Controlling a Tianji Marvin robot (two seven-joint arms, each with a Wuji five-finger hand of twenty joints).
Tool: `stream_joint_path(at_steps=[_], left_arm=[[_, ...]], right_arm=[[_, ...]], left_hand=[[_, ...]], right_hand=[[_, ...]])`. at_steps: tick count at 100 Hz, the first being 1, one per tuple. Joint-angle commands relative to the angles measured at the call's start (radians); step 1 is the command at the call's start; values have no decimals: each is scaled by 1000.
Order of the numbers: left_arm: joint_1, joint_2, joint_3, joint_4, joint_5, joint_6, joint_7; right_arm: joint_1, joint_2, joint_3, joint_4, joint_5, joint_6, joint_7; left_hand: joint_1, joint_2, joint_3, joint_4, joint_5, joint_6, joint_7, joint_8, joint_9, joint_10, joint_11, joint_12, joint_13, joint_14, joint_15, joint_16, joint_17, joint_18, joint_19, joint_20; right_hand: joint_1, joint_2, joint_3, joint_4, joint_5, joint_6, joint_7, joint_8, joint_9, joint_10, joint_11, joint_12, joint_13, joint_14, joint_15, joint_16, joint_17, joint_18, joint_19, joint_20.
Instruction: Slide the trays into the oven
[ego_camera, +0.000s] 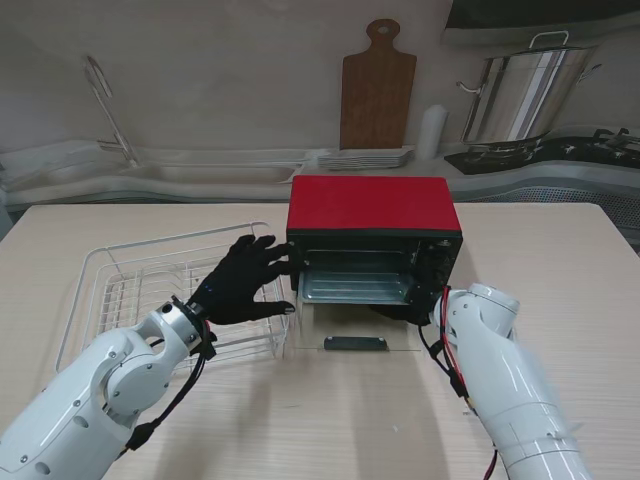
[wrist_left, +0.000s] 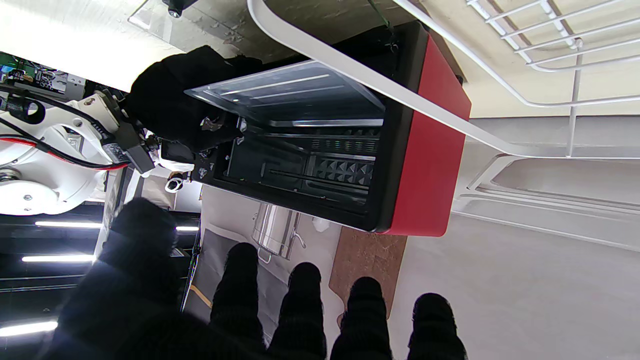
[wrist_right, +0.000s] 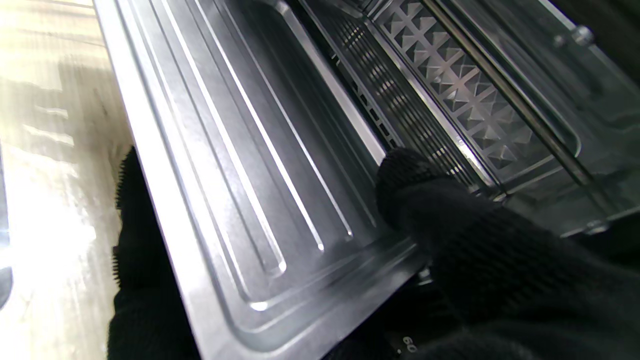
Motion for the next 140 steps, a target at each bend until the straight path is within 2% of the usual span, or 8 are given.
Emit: stream_joint_path(at_steps=[1,26,63,91,106,116,129,140], left_arm=[[4,-6,1,-5,-2,-1,-13],[5,-7,2,-6,-1,2,-10],[4,-7,5,-3,0,3,-7],[2,-8,7,0,-2,3,-5],[2,-8,7,0,-3,4,-3],[3,-8,7,-1,-2,5,-3],[4,-8,6,-2,-3,6,-3],[5,-8,5,-2,-3,7,-3]], right_arm=[[-21,2,0,40,-19,3,7],[-19,6,14,55,-51,20,44],[-29,17,24,48,-80,19,80],[-30,18,36,42,-84,35,84],[-30,19,39,40,-90,47,89],[-28,17,38,41,-95,53,88],[-19,9,30,42,-93,55,54],[-11,0,22,44,-84,50,14]], left_hand=[[-3,30,-9,39,-29,12,5,16,-15,-6,14,3,-13,-5,9,9,-13,-35,-54,-20],[-5,28,-7,38,-29,14,7,19,-15,-5,15,5,-13,-5,10,9,-13,-34,-53,-20],[-6,27,-5,38,-30,18,6,20,-12,-3,16,6,-13,-5,10,8,-14,-32,-52,-19],[-7,27,-3,38,-31,20,5,21,-11,-4,18,9,-13,-6,10,8,-15,-30,-50,-17],[-8,27,-2,37,-29,21,5,21,-9,-2,20,11,-12,-6,10,8,-15,-30,-49,-16],[-7,26,-1,37,-28,19,6,22,-9,-3,19,11,-12,-7,11,8,-15,-30,-49,-16],[-8,26,0,37,-27,20,8,23,-9,-3,20,12,-13,-7,10,8,-15,-30,-49,-16],[-8,26,0,37,-29,19,8,24,-10,-3,19,12,-13,-7,10,8,-15,-30,-49,-15]], right_hand=[[-32,6,-41,44,11,-10,32,6,11,20,32,16,27,13,45,27,-72,59,73,6],[-46,22,-75,47,31,3,30,4,41,33,22,9,39,24,65,35,-70,91,136,15],[-55,36,-107,53,22,18,-11,-15,30,51,-14,-4,53,42,2,0,-43,108,106,-1],[-70,54,-149,59,23,35,-19,-20,60,80,8,4,86,89,81,37,22,155,252,17],[-66,51,-140,63,22,33,-24,-22,60,81,7,3,95,89,107,48,34,165,289,25],[-7,-9,-17,66,39,28,-12,-17,72,78,18,7,104,85,134,57,49,152,318,28],[246,15,60,58,149,4,42,4,179,64,24,3,198,61,186,68,142,75,376,22],[310,-40,180,-22,251,-24,77,4,282,52,-11,-18,265,50,228,67,213,9,415,2]])
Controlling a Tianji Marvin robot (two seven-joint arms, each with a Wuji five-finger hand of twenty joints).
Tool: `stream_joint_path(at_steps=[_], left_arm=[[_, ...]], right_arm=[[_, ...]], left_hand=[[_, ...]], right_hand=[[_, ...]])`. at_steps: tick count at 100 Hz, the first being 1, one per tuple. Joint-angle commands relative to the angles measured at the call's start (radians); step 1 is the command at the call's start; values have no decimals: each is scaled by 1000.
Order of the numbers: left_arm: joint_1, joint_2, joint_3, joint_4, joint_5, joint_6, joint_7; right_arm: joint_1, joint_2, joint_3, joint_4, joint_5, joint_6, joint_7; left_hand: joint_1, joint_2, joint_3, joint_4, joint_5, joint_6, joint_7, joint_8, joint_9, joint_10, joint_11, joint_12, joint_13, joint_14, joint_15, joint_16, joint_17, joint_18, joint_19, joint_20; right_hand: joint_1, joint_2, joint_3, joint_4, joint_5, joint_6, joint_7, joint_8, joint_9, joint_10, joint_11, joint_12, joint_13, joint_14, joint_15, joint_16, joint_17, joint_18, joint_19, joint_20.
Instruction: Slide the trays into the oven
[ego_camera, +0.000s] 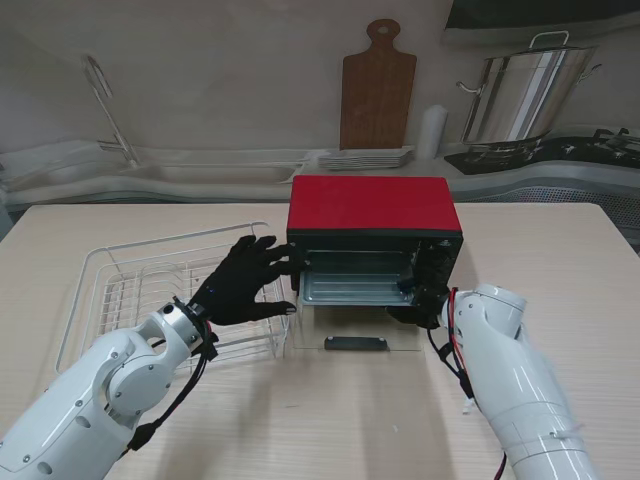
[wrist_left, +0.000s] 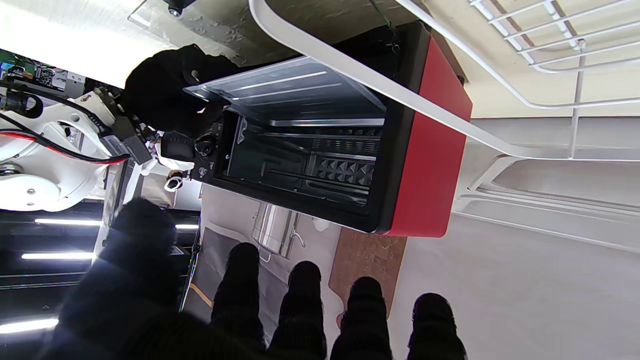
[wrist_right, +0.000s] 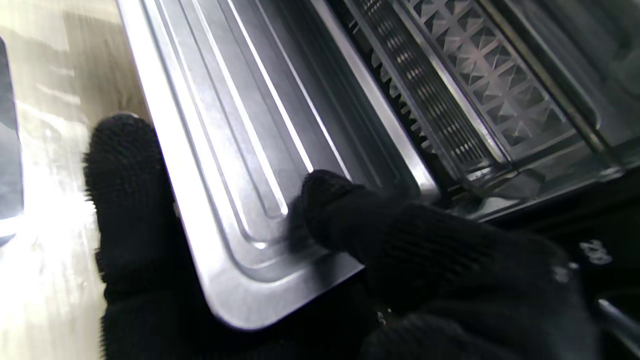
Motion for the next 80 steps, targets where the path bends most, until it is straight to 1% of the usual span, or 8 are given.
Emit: stream_joint_path(at_steps=[1,5,14,27,31,48,66,80], left_arm=[[7,-6,-2,-9,-2,4,-14],[8,-6,-2,-10,-2,6,-13],[10,-6,-4,-12,-2,8,-14],[13,-6,-6,-13,-3,10,-15],[13,-6,-7,-13,-3,10,-15],[12,-6,-8,-12,-5,9,-16],[13,-6,-9,-12,-6,8,-18],[12,-6,-9,-10,-8,6,-18]], right_arm=[[-15,-7,-5,33,-7,0,0],[-13,-9,-7,34,-5,-1,-7],[-10,-11,-12,35,-4,-5,-17],[-9,-15,-16,33,8,-12,-39],[-9,-16,-18,33,17,-16,-50],[-7,-23,-21,30,58,-32,-93],[-4,-29,-27,27,101,-48,-138],[0,-31,-31,29,124,-57,-157]], left_hand=[[-7,25,0,37,-28,7,8,22,-10,-3,0,12,-12,-7,10,8,-15,-29,-49,-15],[-8,26,0,37,-28,6,8,22,-10,-4,0,12,-12,-8,10,8,-15,-29,-49,-14],[-8,26,1,37,-28,7,8,23,-11,-3,-1,12,-13,-7,9,8,-15,-29,-49,-14],[-8,26,1,37,-27,8,8,23,-10,-3,-1,12,-13,-8,10,8,-15,-29,-49,-14],[-9,25,1,37,-28,7,8,23,-9,-2,-1,12,-13,-8,9,7,-15,-29,-49,-15],[-10,26,1,36,-27,7,8,23,-10,-4,0,12,-14,-8,10,7,-15,-29,-50,-15],[-9,26,3,36,-27,9,8,23,-10,-2,0,12,-14,-8,9,7,-15,-29,-50,-15],[-9,26,3,36,-26,9,8,23,-9,-2,0,12,-14,-7,10,7,-15,-31,-50,-15]], right_hand=[[54,-47,76,-39,25,-82,30,11,28,32,-16,-17,70,6,30,6,-24,-20,77,-4],[62,-63,103,-52,55,-94,44,0,53,29,-25,-22,85,3,46,7,-15,-42,94,-1],[71,-81,135,-70,106,-112,77,-14,88,22,-39,-29,106,3,67,8,-2,-70,121,3],[75,-90,153,-86,140,-128,97,-14,108,19,-43,-31,117,1,81,9,6,-87,141,6],[75,-90,153,-91,140,-128,97,-14,110,18,-43,-30,119,-3,83,8,8,-96,145,7],[76,-90,155,-101,145,-129,99,-10,115,16,-41,-28,123,-6,86,5,10,-100,152,7],[76,-89,156,-103,142,-124,92,-10,111,17,-40,-27,121,-7,79,-1,8,-102,148,5],[74,-83,155,-100,134,-121,83,-12,99,18,-41,-26,115,-10,69,-6,3,-103,140,3]])
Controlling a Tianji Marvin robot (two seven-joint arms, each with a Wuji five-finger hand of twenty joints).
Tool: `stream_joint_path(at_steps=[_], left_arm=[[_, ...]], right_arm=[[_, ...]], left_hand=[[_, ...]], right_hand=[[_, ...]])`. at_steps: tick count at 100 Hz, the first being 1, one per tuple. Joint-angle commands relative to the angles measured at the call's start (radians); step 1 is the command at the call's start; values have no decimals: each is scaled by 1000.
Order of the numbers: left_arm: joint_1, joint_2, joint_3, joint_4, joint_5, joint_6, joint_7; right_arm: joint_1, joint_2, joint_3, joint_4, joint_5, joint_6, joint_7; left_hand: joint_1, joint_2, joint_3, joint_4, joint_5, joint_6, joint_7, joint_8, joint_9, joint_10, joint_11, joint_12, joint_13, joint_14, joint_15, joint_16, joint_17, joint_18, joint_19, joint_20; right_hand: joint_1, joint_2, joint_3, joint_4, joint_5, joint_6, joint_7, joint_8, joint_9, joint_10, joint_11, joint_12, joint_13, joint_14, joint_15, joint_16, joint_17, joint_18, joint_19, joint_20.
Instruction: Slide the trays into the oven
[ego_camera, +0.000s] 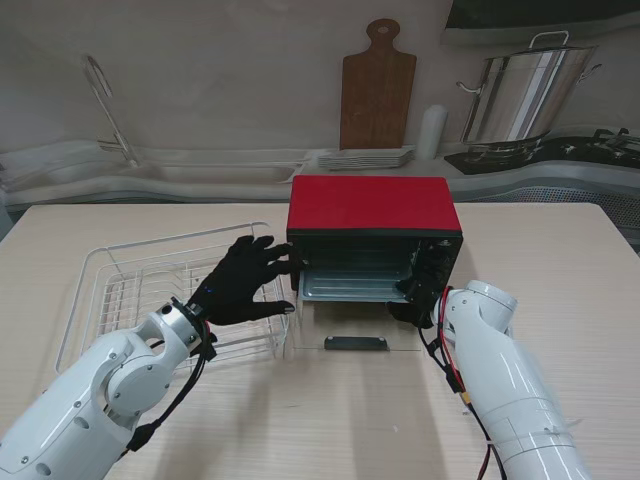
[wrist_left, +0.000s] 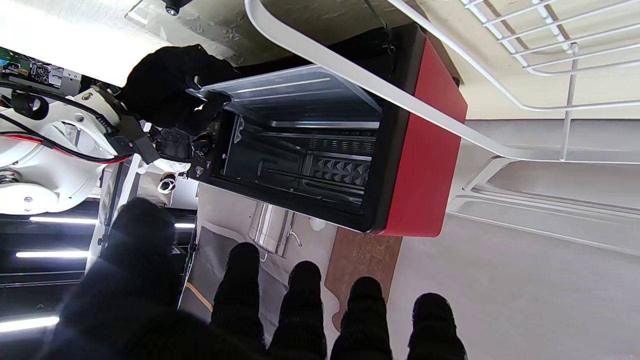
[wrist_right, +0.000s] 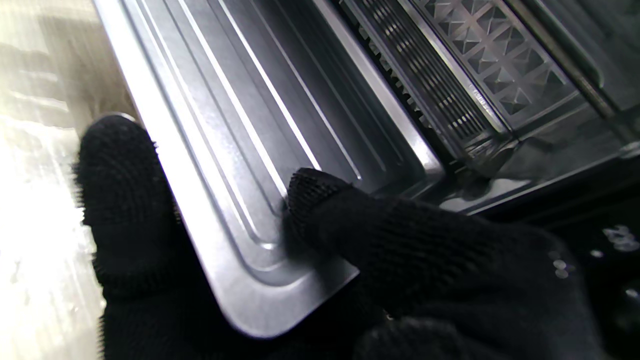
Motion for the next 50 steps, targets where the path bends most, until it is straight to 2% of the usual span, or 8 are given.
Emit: stream_joint_path(at_steps=[1,24,50], left_arm=[[6,-6,-2,-8,-3,0,-16],[8,-6,-5,-8,-4,0,-14],[11,-6,-7,-8,-5,1,-13]], right_arm=[[-14,-11,-7,21,-1,-4,8],[-8,-13,-13,27,15,-17,-4],[-3,-12,-10,41,13,-11,25]], left_hand=[[-9,26,3,36,-26,9,8,13,-9,-2,0,12,-14,-7,10,7,-15,-29,-50,-15],[-9,25,4,36,-25,10,8,13,-9,-2,0,12,-14,-8,10,7,-15,-28,-50,-15],[-10,25,4,35,-25,10,8,13,-8,-2,1,12,-13,-9,10,7,-15,-28,-50,-15]], right_hand=[[45,-4,65,-26,5,-27,3,-12,-14,18,-6,-5,54,10,9,-8,-51,-96,35,3],[38,15,48,-17,-26,-17,-25,-15,-42,16,-6,-1,37,1,-20,-19,-61,-95,7,-3],[7,79,-34,29,-147,16,-54,20,-127,13,2,8,-4,-13,-117,-42,-95,-58,-89,-21]])
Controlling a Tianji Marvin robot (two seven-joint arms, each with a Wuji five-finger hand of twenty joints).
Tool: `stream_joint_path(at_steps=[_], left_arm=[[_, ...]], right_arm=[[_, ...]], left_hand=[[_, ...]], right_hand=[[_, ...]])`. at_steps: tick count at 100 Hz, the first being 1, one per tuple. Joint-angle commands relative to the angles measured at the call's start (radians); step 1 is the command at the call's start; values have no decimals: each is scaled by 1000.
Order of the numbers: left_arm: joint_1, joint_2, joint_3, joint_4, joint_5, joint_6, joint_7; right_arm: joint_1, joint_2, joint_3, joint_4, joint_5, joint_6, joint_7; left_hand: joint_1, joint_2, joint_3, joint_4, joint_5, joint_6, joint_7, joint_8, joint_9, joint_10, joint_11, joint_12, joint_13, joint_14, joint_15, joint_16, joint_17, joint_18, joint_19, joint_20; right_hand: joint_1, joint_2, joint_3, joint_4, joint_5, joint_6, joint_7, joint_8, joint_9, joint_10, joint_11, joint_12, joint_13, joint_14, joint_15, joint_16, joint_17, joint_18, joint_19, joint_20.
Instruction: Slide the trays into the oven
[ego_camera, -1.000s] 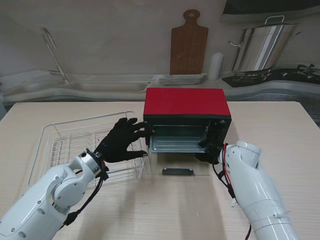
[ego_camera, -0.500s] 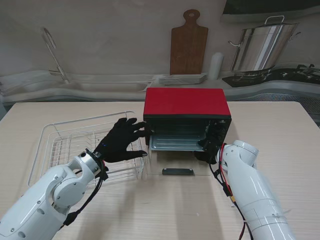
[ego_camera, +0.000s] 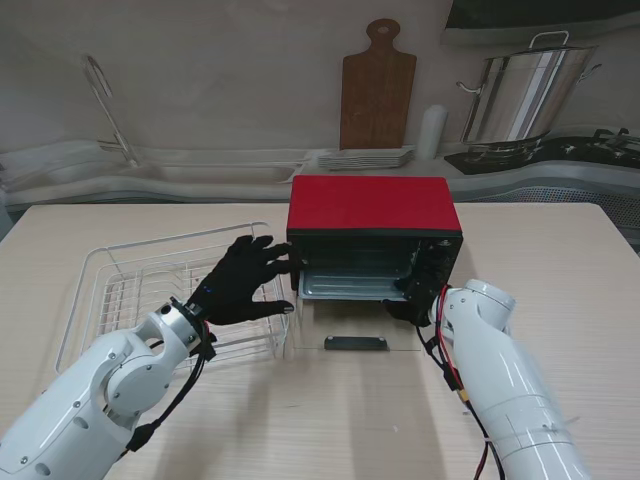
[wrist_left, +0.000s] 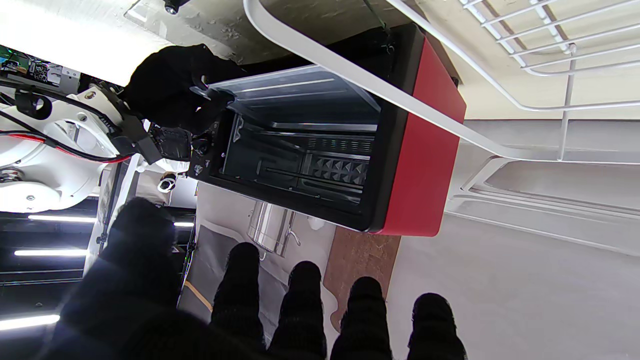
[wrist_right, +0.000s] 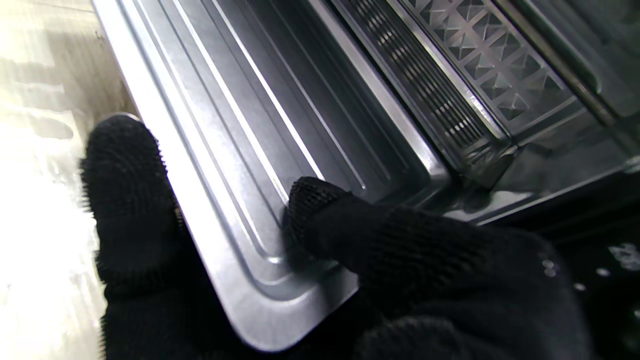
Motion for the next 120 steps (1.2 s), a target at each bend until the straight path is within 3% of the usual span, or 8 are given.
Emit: stream_joint_path(at_steps=[1,9,17,30,40,68,91,120], left_arm=[[9,-6,-3,-9,-1,2,-14],[10,-6,-4,-9,-1,2,-12],[10,-6,-5,-9,0,0,-12],[9,-6,-5,-7,-1,-3,-10],[8,-6,-4,-5,-1,-5,-9],[7,-6,-2,-2,0,-8,-5],[6,-7,1,-1,4,-8,0],[6,-7,2,1,5,-8,5]], right_arm=[[-15,-9,-3,23,-6,3,19],[-16,-7,-2,23,-13,6,29],[-17,-5,0,25,-24,9,44],[-20,-3,9,24,-29,20,60],[-26,1,14,18,-35,29,78],[-36,9,29,8,-50,42,115],[-42,13,45,-1,-72,81,141],[-53,17,63,-12,-93,113,164]], left_hand=[[-10,25,4,35,-25,11,8,13,-9,-3,0,12,-13,-8,10,7,-15,-28,-50,-15],[-10,25,4,35,-24,10,8,13,-10,-5,0,12,-12,-9,10,7,-15,-28,-49,-14],[-9,24,5,35,-25,10,8,13,-10,-1,0,12,-13,-7,10,7,-15,-28,-49,-14],[-10,25,5,35,-26,10,8,13,-8,-3,0,12,-13,-9,9,7,-15,-28,-49,-14],[-10,24,5,35,-25,11,8,13,-8,-2,0,12,-13,-8,9,7,-15,-28,-49,-14],[-11,24,6,35,-26,12,7,12,-8,-2,0,12,-13,-7,10,7,-15,-28,-49,-14],[-11,23,7,35,-25,13,7,12,-6,-2,1,13,-13,-8,10,7,-15,-27,-49,-14],[-11,23,8,35,-25,13,8,13,-6,-1,2,15,-14,-8,9,7,-15,-27,-49,-13]], right_hand=[[3,7,-25,28,-70,-40,-1,21,-88,24,2,10,-4,-5,-20,-16,-61,-57,-50,-27],[-29,-18,-81,66,-107,-29,10,25,-128,25,21,18,-21,-5,-42,-18,-74,-48,-75,-30],[-67,-35,-122,69,-134,-23,13,32,-159,27,38,26,-42,-4,-57,-18,-93,-40,-96,-31],[-141,-71,-112,74,-155,-16,-2,28,-178,21,35,23,-70,6,-88,-25,-127,42,-134,-34],[-200,-91,-115,76,-180,-7,-19,22,-203,22,28,21,-86,8,-109,-31,-143,71,-149,-32],[-261,-41,-255,75,-215,7,-33,18,-228,35,61,36,-91,18,-91,-15,-124,67,-111,-20],[-292,-35,-311,72,-192,44,-52,7,-182,72,91,44,-56,48,-12,17,-81,67,-29,-7],[-301,-8,-354,77,-174,76,-89,-13,-180,108,83,38,-48,81,2,16,-59,68,-6,-11]])
